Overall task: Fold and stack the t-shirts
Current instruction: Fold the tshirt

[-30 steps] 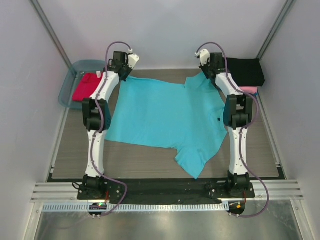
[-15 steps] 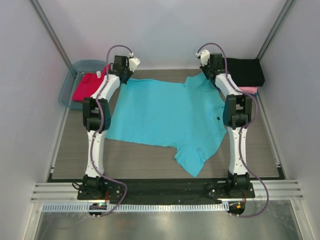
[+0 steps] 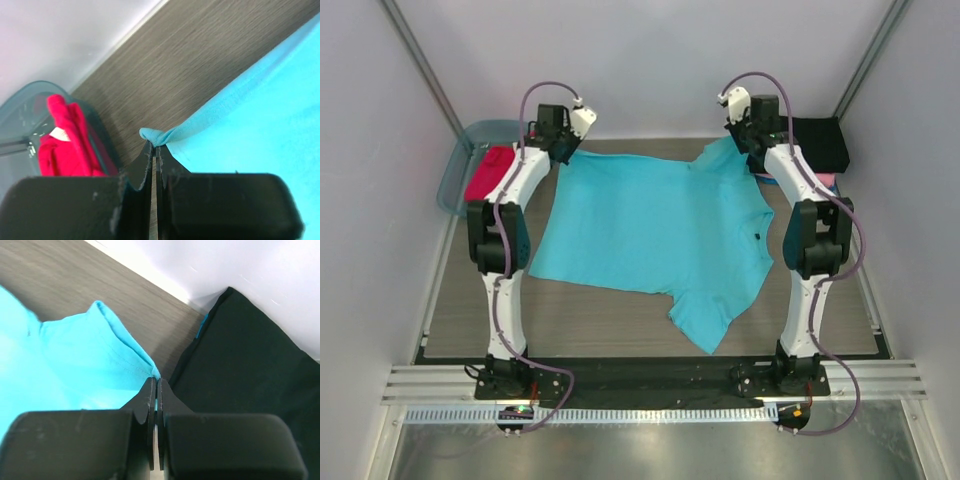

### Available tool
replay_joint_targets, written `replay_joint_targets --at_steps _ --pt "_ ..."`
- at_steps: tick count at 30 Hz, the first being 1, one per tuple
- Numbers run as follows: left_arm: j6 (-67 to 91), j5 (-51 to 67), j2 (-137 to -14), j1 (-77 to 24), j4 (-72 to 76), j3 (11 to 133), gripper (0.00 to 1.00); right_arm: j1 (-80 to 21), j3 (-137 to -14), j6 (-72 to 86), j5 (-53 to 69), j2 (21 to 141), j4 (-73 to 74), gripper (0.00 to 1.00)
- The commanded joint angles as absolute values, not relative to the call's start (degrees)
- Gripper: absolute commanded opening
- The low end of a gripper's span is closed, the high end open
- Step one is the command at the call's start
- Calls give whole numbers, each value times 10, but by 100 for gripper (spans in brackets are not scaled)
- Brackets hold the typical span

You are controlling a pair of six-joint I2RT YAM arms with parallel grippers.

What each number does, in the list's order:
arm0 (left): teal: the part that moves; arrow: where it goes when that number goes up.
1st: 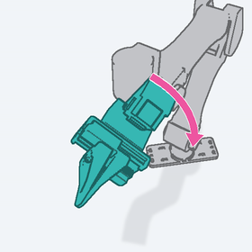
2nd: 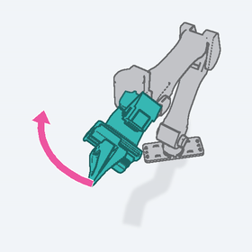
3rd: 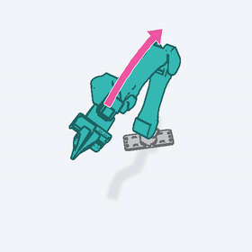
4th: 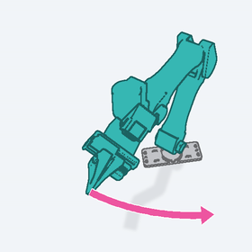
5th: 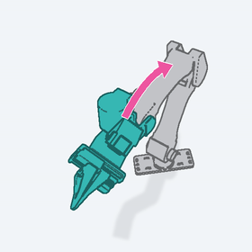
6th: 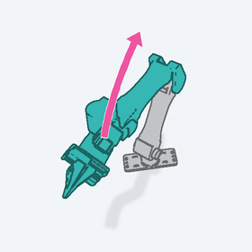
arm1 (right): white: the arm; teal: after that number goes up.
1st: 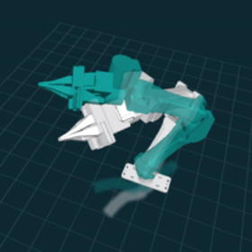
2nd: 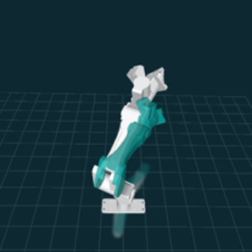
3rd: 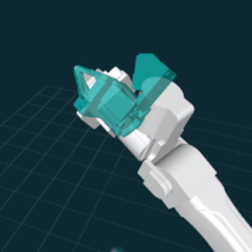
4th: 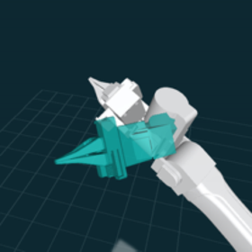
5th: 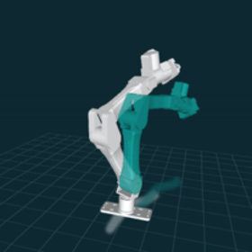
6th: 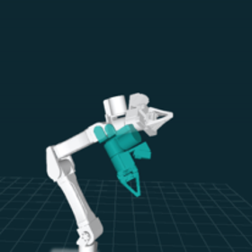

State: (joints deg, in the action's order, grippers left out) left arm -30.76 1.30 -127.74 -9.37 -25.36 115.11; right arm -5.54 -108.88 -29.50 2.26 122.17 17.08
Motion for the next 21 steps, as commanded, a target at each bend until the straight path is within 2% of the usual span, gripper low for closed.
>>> replay_joint_targets --at_steps 1,21 --pt "-321 27 -1226 -93 -227 1129 0 -60 -1052 -285 34 1149 170 1" --pt "-322 42 -1142 -74 -220 1013 0 -66 -808 -265 47 907 207 1"
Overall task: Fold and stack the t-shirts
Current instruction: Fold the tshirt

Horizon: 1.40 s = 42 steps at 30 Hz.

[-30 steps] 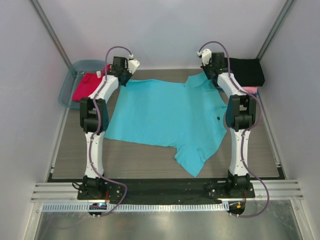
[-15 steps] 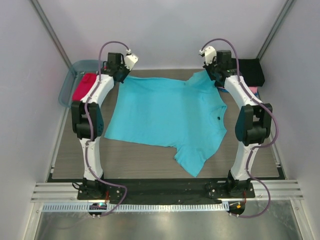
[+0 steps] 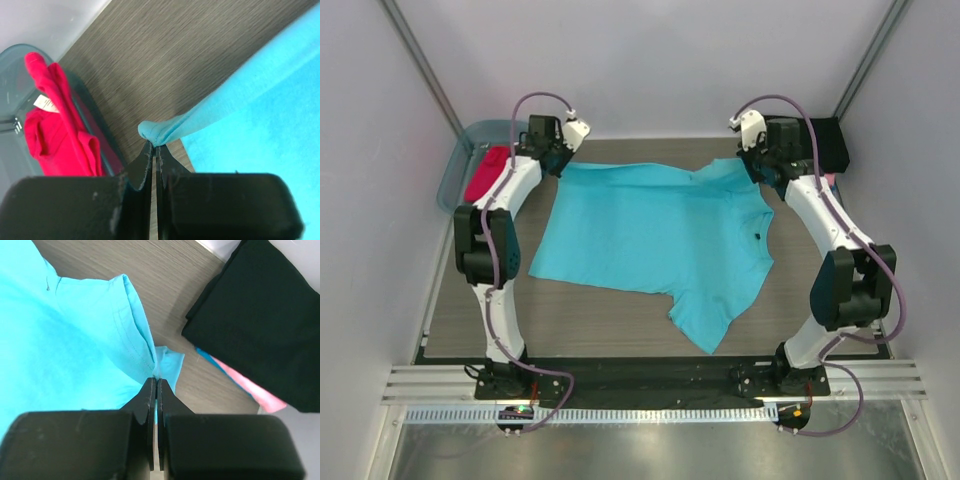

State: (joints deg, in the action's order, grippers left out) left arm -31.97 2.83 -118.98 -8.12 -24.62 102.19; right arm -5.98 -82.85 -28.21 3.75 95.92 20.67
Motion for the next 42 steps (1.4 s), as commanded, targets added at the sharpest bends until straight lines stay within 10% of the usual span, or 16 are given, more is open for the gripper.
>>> replay_joint_targets --at_steps 1,28,33,42 --pt "-322 43 -1140 -75 -220 1009 0 -66 -798 -259 47 897 209 1" --pt "-322 17 -1129 -62 -208 894 5 -87 -565 -221 156 767 282 1" --pt "-312 61 -1066 -47 -268 853 27 -88 -581 -216 178 745 357 33" --pt "-302 72 -1062 -58 -285 889 33 -87 -605 -201 178 801 302 39"
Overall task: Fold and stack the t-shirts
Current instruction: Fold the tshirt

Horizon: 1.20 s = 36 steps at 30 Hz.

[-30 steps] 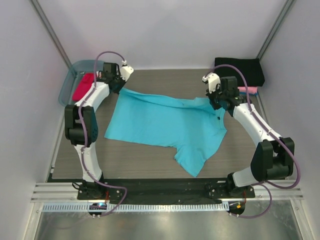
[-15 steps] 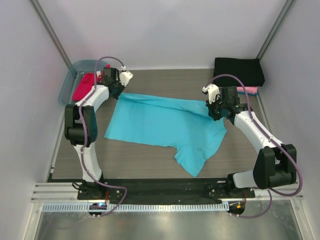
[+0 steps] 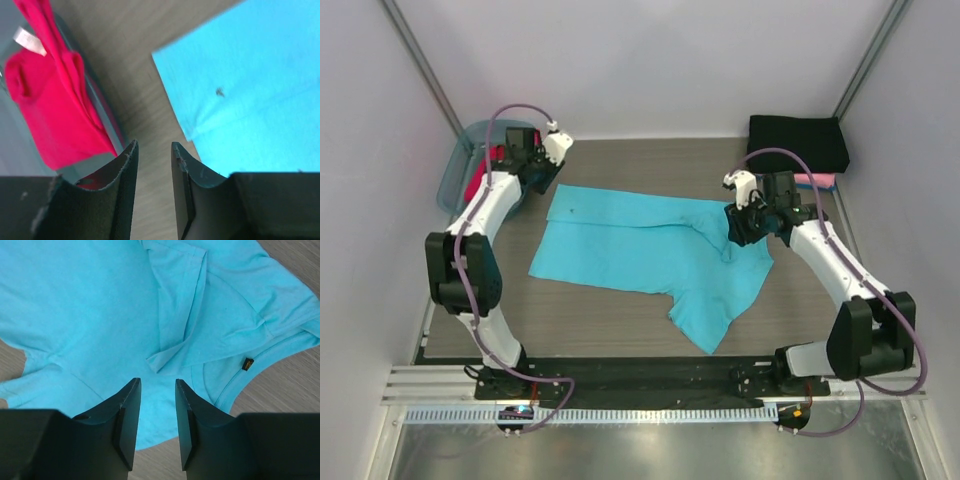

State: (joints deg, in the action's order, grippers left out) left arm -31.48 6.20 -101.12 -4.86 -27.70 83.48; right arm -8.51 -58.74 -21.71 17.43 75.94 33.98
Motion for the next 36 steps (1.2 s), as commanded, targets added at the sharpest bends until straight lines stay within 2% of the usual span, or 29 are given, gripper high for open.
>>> replay_joint_targets --at_steps 1,5,9,20,26,36 --pt "-295 72 -1081 -61 -321 912 32 -88 -608 -202 175 818 295 39" --pt "-249 90 -1173 -62 -393 1002 25 -84 -654 -214 156 901 287 35" --pt "-222 91 -1210 -62 -386 1004 23 -76 -699 -225 171 969 285 41" --pt "-221 89 -1186 -64 -385 971 22 -72 -785 -212 185 1081 273 46" --pt "-226 78 -1180 -65 -381 954 22 -71 -806 -203 230 1108 286 47" --pt "-228 68 -1176 -71 -381 954 22 -68 -820 -204 238 1136 300 46"
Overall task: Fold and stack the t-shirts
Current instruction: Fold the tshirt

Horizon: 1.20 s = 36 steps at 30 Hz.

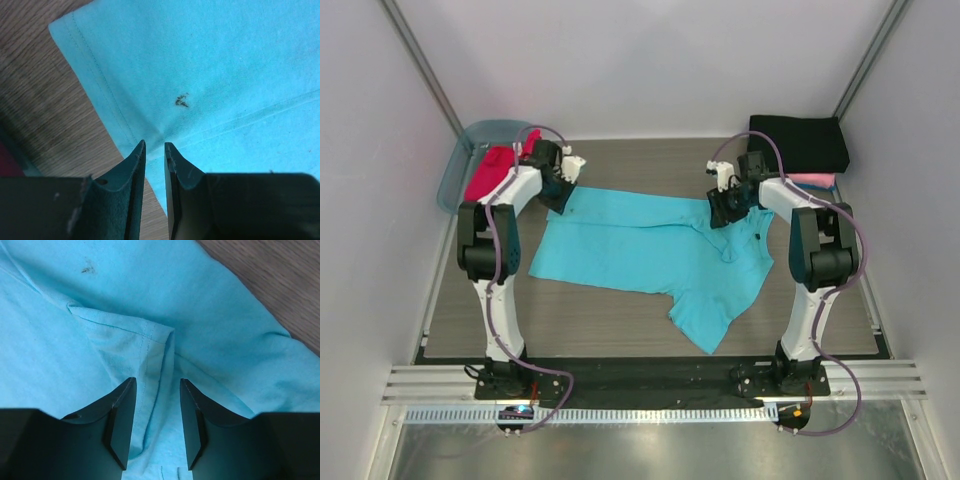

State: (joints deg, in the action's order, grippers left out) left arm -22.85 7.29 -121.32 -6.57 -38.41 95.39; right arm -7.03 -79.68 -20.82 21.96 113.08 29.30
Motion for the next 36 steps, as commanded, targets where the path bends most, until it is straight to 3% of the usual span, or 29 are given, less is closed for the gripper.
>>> replay_joint_targets --at_steps 1,5,14,22,27,29,31,36 --pt "-228 67 -1175 -72 -381 954 22 -68 -823 -204 240 1139 302 45" --pt "-230 62 -1172 -74 -380 950 22 -67 -824 -203 247 1143 306 29" --pt "-232 57 -1159 -75 -376 936 22 -68 -818 -206 252 1134 310 7" --pt "-234 58 -1144 -75 -368 918 22 -111 -781 -231 255 1057 322 2" --pt "-234 61 -1139 -75 -363 916 23 -168 -721 -234 243 1005 328 2" --pt "-231 62 -1140 -75 -363 916 23 -192 -705 -229 245 988 336 11" --pt "-229 63 -1139 -75 -363 915 23 -206 -682 -230 243 975 350 30" --pt "-236 61 -1147 -75 -364 941 24 -197 -682 -236 197 937 349 37"
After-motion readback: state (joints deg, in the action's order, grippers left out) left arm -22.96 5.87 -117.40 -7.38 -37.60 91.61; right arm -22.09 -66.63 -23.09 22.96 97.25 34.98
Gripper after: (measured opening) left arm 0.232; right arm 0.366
